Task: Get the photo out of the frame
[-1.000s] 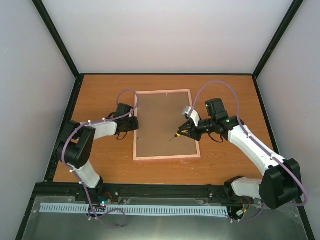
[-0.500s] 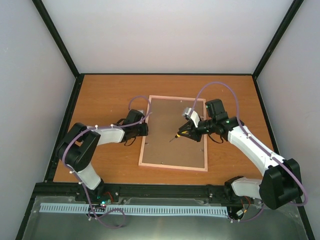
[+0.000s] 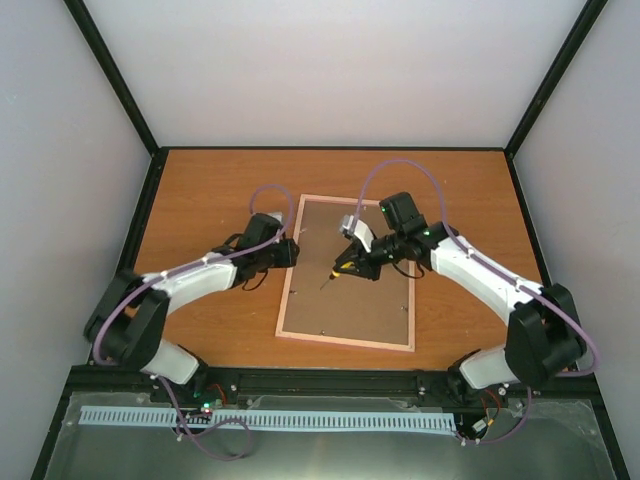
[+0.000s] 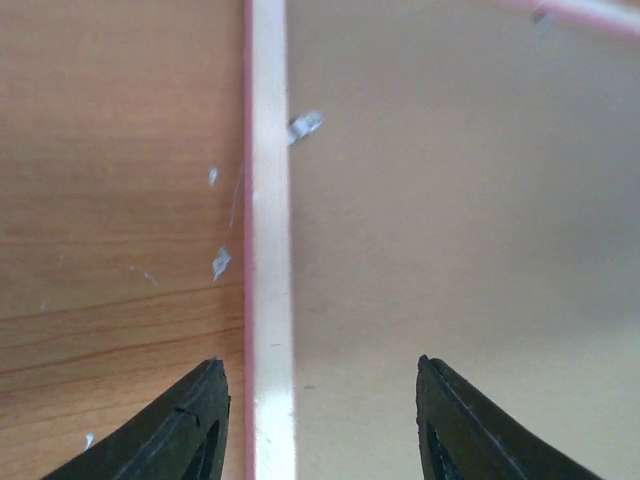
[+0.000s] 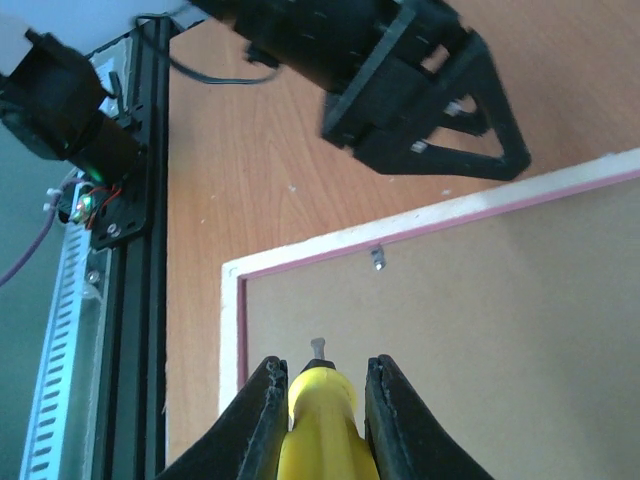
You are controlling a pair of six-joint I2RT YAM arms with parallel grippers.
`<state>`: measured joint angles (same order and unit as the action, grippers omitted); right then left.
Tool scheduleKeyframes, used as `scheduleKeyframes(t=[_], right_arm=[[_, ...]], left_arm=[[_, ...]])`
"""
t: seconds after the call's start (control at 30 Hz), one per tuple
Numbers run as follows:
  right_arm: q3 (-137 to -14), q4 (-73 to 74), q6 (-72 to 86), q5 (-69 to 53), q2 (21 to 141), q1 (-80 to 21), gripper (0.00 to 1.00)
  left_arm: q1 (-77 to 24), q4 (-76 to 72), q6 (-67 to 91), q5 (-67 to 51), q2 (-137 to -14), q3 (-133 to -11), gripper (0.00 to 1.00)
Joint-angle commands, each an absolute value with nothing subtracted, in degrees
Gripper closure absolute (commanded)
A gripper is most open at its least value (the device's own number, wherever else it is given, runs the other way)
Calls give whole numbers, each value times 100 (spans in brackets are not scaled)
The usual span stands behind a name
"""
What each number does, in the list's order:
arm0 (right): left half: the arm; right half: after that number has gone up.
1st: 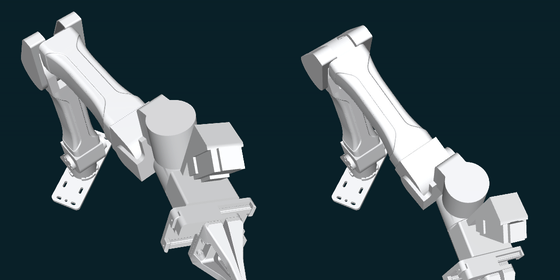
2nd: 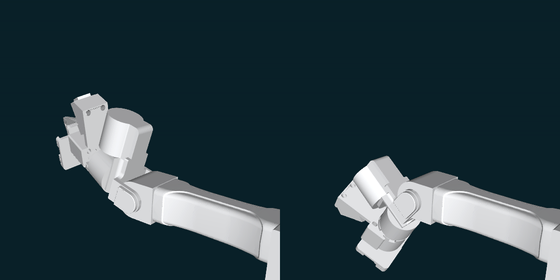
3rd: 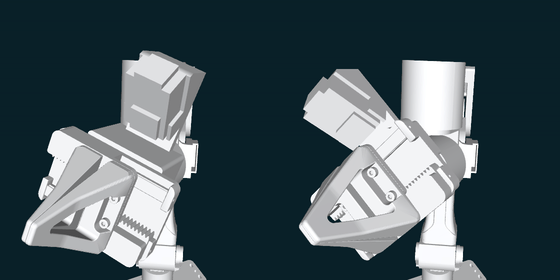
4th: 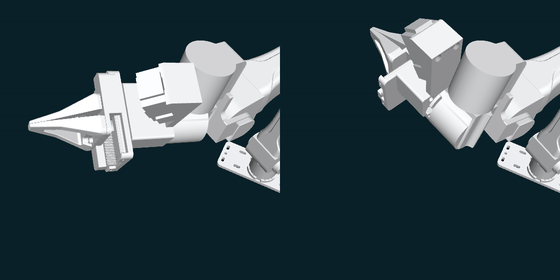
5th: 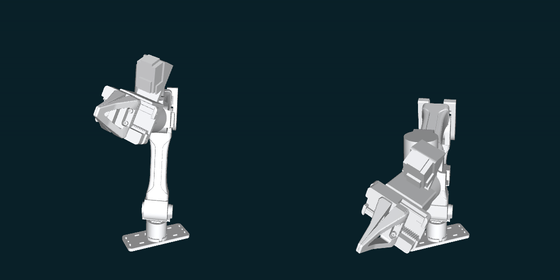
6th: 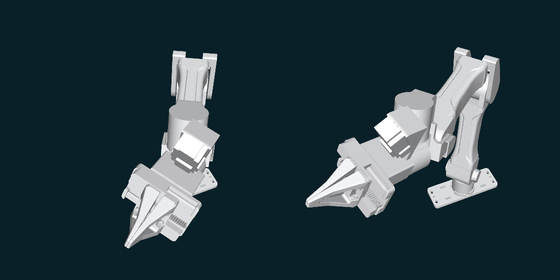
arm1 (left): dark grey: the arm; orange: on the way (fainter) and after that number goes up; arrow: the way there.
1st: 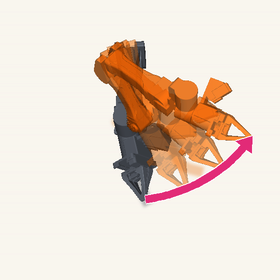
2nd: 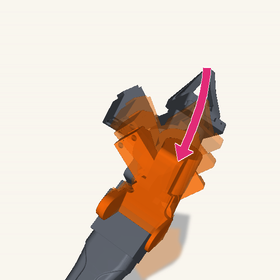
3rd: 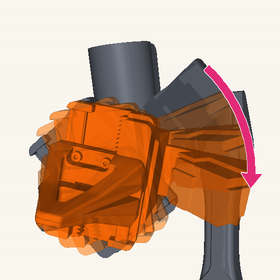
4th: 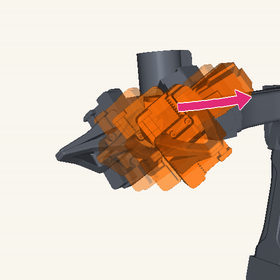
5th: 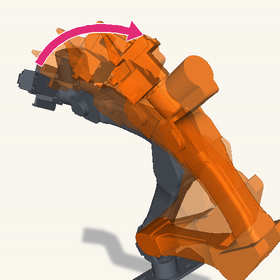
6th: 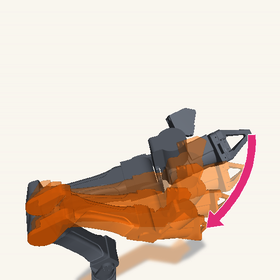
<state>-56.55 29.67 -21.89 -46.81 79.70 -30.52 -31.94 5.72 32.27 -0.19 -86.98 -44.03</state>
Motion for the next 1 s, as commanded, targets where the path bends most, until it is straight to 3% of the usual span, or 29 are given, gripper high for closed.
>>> scheduleKeyframes(t=[0.0,0.2,0.4,0.77,0.97], right_arm=[[-6217,2677,-1911,-4629,8361,-3137,97],[-6636,2459,-1636,-4447,9077,-3438,97],[-7183,2599,-1608,-4127,9716,-3730,97],[-7451,2567,-1653,-3952,10428,-4007,97],[-7436,2564,-1712,-3946,10560,-4017,97]], left_arm=[[-3226,1164,3363,30,-7773,-4203,48],[-3268,1201,3469,-730,-6652,-3214,56],[-3460,967,3731,-1172,-6043,-2415,58],[-4097,405,3950,-844,-6839,-2377,65],[-4104,522,4233,-503,-6549,-2239,66]])
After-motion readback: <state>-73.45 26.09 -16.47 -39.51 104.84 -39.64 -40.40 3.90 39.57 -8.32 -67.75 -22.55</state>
